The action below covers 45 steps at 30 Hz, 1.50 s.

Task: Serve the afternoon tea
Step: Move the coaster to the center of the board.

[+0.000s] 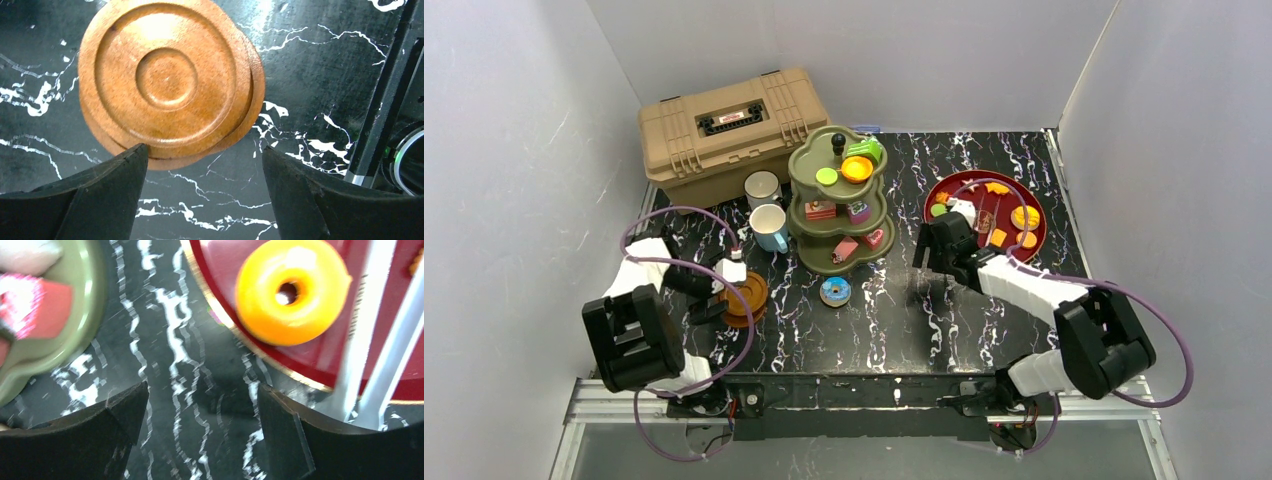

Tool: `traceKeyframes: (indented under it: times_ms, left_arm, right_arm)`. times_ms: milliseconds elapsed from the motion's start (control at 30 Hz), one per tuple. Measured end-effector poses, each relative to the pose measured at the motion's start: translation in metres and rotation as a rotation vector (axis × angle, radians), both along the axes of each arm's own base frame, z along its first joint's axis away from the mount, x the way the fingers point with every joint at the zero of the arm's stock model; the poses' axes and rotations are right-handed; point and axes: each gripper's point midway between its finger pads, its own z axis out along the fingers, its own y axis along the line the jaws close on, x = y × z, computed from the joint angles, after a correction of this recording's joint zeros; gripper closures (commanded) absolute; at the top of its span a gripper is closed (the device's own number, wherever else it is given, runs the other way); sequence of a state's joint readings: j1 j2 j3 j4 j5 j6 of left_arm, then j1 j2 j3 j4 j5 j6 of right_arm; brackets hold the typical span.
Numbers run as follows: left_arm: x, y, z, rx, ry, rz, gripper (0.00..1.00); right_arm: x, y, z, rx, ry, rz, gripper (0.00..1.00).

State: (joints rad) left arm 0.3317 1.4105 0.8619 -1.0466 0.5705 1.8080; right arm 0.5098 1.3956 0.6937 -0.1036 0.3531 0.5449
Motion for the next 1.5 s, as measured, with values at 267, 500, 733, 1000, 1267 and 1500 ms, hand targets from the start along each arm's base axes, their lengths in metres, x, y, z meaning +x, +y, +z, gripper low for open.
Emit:
traceKeyframes:
  times_ms: [267,500,733,1000,1267,1500]
  left_arm:
    - [0.012,-0.022,-0.007,0.021,-0.044,-0.121,0.35]
    - [0.017,-0.043,-0.008,0.036,-0.087,-0.214,0.41]
    - [0.0,-0.068,-0.009,0.046,-0.118,-0.329,0.41]
    - [-0.022,-0.092,-0.011,0.045,-0.098,-0.425,0.42]
    - [-0.028,-0.101,0.004,0.03,-0.073,-0.382,0.39]
    - [-0.004,-0.103,0.047,0.038,-0.189,-0.282,0.39]
  right_arm:
    - [-0.04,0.073,0.037,0.104,-0.083,0.205,0.23]
    - [-0.083,0.126,0.04,0.16,-0.078,0.352,0.24]
    - [-0.102,0.153,0.022,0.179,-0.044,0.405,0.25]
    - [-0.119,0.17,0.021,0.207,-0.046,0.454,0.25]
    - [-0.128,0.179,0.02,0.212,-0.046,0.49,0.28]
    - [-0.127,0.189,0.027,0.244,-0.079,0.509,0.32]
